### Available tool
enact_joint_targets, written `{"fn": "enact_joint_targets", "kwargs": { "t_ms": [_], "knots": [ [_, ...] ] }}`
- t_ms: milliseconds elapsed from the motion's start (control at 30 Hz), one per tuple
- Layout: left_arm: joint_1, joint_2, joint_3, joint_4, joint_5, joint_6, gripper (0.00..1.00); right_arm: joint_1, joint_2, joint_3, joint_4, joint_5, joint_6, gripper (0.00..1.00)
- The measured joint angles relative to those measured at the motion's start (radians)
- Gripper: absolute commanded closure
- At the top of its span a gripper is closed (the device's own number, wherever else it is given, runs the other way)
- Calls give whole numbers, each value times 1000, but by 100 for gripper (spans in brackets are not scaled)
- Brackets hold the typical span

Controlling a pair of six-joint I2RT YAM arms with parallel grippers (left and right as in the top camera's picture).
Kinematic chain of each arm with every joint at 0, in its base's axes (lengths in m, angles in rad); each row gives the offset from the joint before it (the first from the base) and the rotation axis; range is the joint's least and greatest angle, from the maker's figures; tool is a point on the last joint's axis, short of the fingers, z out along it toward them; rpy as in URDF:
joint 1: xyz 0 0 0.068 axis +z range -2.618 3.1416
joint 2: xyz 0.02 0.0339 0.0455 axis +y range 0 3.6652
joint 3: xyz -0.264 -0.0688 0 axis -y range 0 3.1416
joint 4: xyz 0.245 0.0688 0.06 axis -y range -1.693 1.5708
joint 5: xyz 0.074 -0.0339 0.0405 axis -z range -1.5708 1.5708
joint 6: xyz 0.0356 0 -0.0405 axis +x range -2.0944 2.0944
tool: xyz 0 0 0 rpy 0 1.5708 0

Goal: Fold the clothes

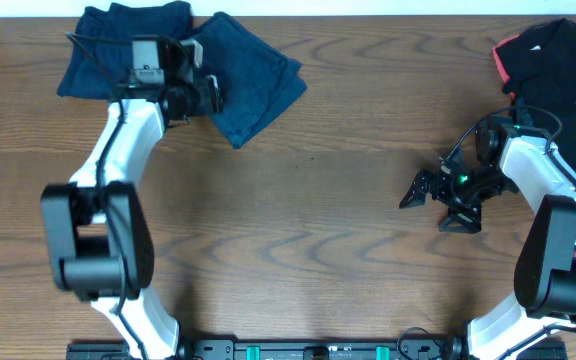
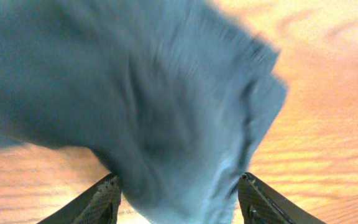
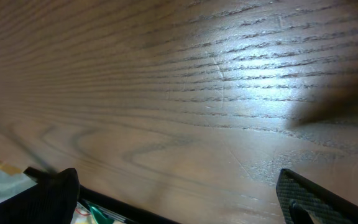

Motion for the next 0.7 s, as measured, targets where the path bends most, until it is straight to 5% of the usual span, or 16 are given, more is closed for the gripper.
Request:
{"fn": "enact_joint_targets", "kwargs": {
  "t_ms": [333, 700],
  "knots": [
    [145, -90, 133, 56, -40, -35, 30, 0, 0, 0, -2, 0, -3, 1],
    [235, 105, 263, 90, 19, -319, 21, 0, 0, 0, -3, -5, -3, 1]
  ]
}}
